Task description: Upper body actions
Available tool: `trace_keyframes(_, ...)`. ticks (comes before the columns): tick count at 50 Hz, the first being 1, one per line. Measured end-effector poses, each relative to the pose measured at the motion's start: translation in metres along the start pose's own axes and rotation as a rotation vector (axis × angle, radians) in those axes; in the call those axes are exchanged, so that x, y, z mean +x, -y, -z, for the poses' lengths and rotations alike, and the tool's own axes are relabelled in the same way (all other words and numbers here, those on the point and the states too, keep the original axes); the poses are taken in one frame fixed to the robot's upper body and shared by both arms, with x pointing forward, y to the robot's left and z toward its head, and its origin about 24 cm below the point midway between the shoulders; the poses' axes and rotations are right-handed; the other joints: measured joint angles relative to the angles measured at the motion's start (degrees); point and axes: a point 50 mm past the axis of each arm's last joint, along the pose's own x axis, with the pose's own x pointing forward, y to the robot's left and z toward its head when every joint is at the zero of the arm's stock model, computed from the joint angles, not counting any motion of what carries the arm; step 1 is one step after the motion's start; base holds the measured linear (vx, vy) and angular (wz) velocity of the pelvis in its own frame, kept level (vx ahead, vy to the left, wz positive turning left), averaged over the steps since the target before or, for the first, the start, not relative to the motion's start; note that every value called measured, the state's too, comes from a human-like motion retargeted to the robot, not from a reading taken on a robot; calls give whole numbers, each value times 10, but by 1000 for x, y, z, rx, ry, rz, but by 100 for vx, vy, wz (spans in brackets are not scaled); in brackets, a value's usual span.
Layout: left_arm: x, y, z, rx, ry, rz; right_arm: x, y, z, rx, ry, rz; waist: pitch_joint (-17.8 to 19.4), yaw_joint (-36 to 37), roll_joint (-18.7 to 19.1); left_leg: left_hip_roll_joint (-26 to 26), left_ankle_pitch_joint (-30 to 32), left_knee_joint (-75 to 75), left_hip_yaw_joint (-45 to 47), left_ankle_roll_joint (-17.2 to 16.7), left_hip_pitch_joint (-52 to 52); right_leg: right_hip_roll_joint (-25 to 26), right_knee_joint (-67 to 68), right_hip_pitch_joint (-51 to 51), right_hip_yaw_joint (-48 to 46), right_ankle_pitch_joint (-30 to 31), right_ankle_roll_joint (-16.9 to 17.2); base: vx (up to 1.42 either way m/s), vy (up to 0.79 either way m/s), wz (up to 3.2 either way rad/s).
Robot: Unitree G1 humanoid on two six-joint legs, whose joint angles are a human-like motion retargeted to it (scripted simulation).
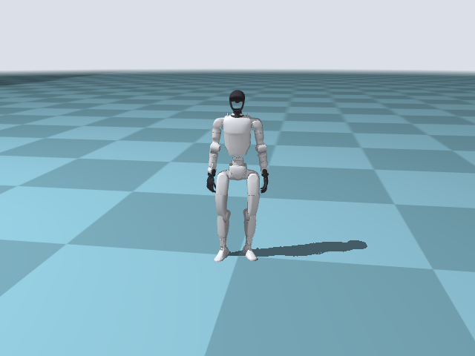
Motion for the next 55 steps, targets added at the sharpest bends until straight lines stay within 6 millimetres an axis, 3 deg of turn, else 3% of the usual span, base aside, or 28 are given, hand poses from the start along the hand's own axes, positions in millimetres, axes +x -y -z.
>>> trace_keyframes(5,-1,-6,-3,6,-7,-17,0,-3,-5,-12,21,-15,3,-6,-9,-3,2,3,-9,-1,4,6,-6,10,13,-8,-6,-3,-2,10)
trace_keyframes(16,1,6,-15,-8,46,28,1,5,-9,-7,48,9,15,-10,-3,5,9,8,-14,-6,-2,11,-4,9,20,-11,-10,-3,-1,4)
trace_keyframes(32,1,10,1,-2,-8,53,0,10,4,34,9,29,52,-5,4,12,23,9,-9,-12,-20,9,-4,-8,24,-1,-15,-7,-1,-1)
trace_keyframes(55,1,9,-25,-42,89,56,0,21,-12,36,76,56,100,-7,3,16,39,4,-1,-16,-26,8,-11,-13,27,10,-20,-3,0,-2)
